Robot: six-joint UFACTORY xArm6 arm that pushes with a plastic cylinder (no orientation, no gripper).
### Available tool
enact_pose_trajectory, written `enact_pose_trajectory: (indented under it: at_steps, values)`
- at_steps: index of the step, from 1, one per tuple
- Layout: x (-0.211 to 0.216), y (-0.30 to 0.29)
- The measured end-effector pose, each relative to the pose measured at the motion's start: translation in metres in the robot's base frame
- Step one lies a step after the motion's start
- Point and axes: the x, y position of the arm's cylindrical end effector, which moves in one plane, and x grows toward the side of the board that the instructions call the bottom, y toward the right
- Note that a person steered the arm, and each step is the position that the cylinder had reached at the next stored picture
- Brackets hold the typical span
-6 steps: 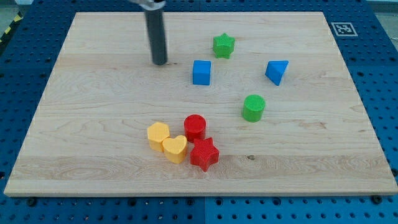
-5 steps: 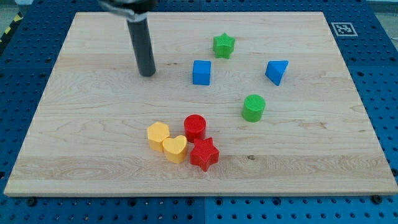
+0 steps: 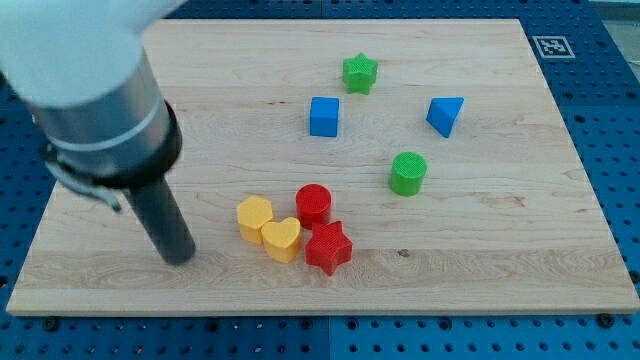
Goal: Push the red blocks slightly up
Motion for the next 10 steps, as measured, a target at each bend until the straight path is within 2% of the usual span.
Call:
enact_pose_trajectory:
  at_steps: [1, 2, 3, 5, 8, 10]
  values:
    - [0.027, 0.066]
    - [0.028, 0.144]
    - [0.028, 0.183]
    - [0.031, 0.137]
    - [0.022, 0.120]
    - [0.014, 0.132]
